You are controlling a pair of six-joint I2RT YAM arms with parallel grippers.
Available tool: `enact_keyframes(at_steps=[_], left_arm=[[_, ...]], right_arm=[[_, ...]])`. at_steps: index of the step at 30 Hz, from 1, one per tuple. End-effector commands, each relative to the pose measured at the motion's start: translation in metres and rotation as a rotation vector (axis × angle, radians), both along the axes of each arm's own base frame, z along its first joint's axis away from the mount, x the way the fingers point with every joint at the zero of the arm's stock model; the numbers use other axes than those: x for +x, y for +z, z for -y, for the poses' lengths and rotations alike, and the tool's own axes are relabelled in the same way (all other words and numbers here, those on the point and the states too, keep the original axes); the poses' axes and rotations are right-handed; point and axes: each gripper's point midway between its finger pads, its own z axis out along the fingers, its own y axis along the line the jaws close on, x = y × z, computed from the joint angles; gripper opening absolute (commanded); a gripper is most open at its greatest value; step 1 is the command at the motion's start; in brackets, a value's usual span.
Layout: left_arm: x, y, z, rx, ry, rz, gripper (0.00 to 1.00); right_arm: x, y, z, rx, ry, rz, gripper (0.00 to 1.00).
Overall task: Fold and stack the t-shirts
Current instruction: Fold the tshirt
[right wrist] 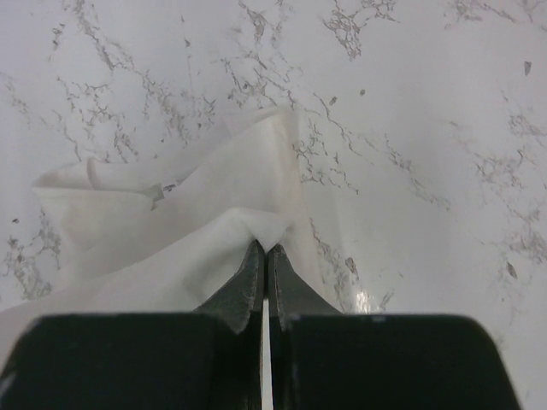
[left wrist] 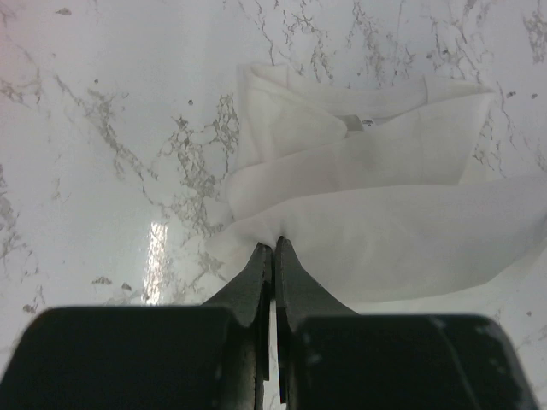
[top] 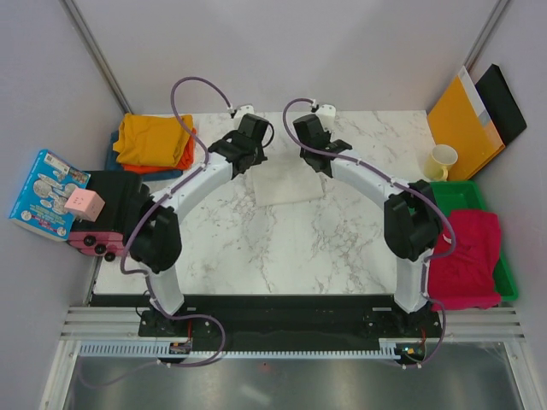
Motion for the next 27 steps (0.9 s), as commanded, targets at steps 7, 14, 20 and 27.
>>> enact_keyframes(at_steps=[7,14,20,27], left_arm=[[0.089,-0.041,0.010,-0.004,-0.057,-0.030,0.02],[0.113,-0.058,0.006,0.000,-0.035,-0.053,0.06],[0.110,-0.025,-0.005,-0.022,0.028,0.007,0.66],[0.077,-0.021,0.017,-0.092,-0.034,-0.029,0.60]], right_arm=[[0.065,-0.053,0.007,-0.017,-0.030,-0.039,0.00],[0.088,-0.076,0.008,0.026,-0.011,-0.066,0.16],[0.090,-0.013,-0.006,0.068,0.030,0.073,0.73],[0.043,-0.016,-0.024,0.117,0.085,0.052,0.64]])
